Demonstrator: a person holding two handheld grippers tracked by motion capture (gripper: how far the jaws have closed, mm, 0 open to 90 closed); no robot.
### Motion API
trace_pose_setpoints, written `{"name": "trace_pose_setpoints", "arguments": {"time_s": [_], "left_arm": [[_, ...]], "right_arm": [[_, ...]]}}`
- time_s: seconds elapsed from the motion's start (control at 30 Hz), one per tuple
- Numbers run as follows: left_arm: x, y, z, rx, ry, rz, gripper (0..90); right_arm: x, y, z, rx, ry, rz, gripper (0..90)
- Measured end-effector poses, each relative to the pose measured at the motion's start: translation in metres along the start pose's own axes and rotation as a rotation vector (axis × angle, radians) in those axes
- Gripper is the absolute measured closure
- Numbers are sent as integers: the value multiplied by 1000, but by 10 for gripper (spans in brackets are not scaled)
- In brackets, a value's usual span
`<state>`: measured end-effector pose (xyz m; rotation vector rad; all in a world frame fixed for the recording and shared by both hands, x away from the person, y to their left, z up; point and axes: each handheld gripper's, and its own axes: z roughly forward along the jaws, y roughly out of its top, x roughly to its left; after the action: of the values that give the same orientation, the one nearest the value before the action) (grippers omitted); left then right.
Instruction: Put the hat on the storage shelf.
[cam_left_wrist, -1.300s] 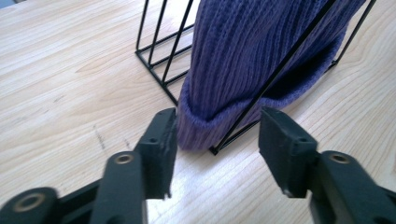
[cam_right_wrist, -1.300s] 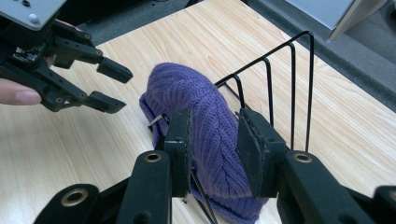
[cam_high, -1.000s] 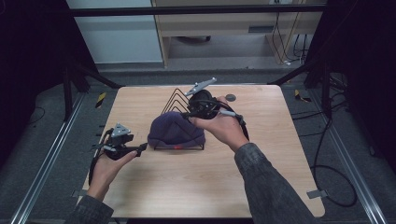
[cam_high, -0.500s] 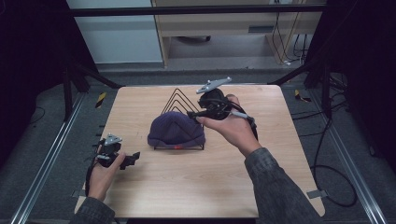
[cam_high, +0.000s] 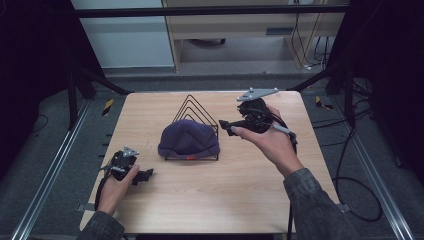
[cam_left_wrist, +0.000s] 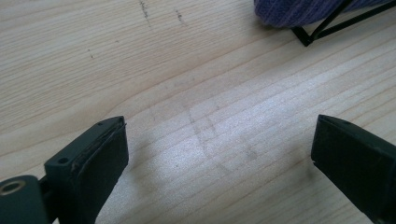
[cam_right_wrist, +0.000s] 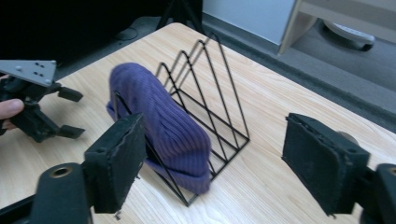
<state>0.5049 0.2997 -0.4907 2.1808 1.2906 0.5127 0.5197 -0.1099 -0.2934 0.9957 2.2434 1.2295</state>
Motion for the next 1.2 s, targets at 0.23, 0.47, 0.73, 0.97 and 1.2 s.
{"name": "trace_pose_setpoints", "arguments": {"time_s": [0.23,0.47,0.73,0.97,1.2], "left_arm": [[-2,0,2,15,-6,16,34],[-2,-1,3,25,-4,9,34],[-4,-1,5,31,-9,6,19],[-3,-2,6,30,-19,-11,0],[-3,-2,7,30,-23,-13,0]], "right_arm": [[-11,-20,-12,-13,-20,29,142],[-23,-42,-27,-13,-48,35,127],[-32,-61,-39,-1,-69,38,116],[-42,-85,-43,0,-89,76,108],[-54,-111,-38,28,-112,123,107]]}}
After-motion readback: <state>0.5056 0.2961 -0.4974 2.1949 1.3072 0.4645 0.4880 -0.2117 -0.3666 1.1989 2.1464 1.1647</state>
